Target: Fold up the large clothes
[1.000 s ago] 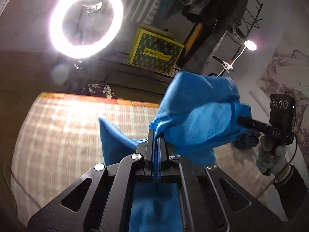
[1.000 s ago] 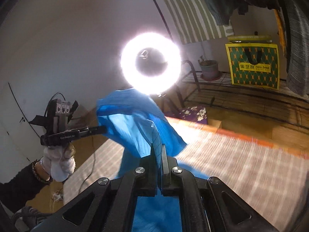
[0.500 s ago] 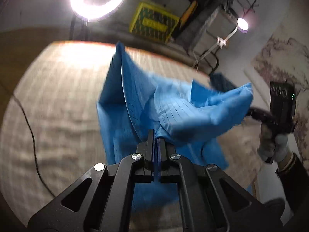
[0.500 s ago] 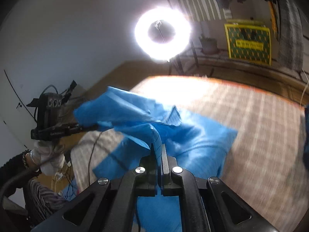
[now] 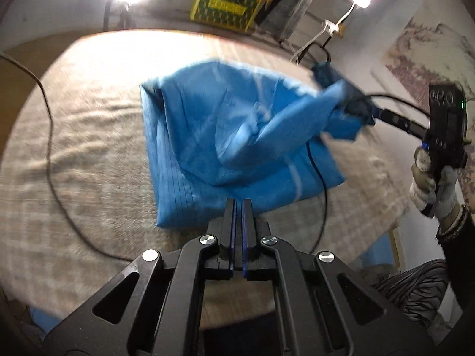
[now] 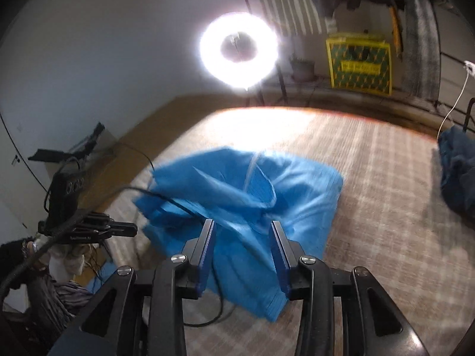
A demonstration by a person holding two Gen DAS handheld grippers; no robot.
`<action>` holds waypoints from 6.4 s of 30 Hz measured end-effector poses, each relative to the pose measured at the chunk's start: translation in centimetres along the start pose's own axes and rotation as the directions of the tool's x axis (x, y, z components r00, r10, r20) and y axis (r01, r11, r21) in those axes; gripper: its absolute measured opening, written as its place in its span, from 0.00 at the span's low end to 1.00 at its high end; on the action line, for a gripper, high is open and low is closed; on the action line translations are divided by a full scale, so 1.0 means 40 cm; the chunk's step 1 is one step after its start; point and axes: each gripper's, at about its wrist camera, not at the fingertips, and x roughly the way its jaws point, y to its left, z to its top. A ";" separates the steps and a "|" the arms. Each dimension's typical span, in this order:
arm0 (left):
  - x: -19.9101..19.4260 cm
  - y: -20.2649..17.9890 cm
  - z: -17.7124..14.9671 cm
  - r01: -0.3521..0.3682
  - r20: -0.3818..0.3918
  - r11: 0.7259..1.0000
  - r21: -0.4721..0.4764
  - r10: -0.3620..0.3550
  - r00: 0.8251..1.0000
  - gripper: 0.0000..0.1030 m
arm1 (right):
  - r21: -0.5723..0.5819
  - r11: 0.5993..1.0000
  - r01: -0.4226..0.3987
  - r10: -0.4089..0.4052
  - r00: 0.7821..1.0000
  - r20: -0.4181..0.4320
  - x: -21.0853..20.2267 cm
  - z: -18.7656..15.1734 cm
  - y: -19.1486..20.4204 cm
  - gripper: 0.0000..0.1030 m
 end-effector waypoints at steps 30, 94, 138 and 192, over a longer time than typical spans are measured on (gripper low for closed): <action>-0.761 -0.288 0.064 0.103 0.351 0.995 -0.001 -0.096 0.931 0.59 | -0.030 0.998 -0.052 0.059 0.925 0.375 -0.675 -0.077 0.280 0.69; 0.114 0.162 0.251 -0.030 0.048 0.938 -0.346 0.049 0.998 0.31 | 0.365 0.910 -0.196 0.212 0.977 -0.005 0.025 -0.167 0.011 0.70; 0.301 0.303 0.331 -0.003 -0.001 0.897 -0.442 0.003 1.000 0.42 | 0.562 0.803 -0.200 0.226 0.974 0.024 0.424 0.117 -0.465 0.00; 0.312 -0.302 -0.018 0.287 -0.060 0.926 -0.245 -0.310 0.949 0.00 | -0.011 0.966 -0.257 0.240 0.915 -0.324 0.272 -0.007 -0.029 0.23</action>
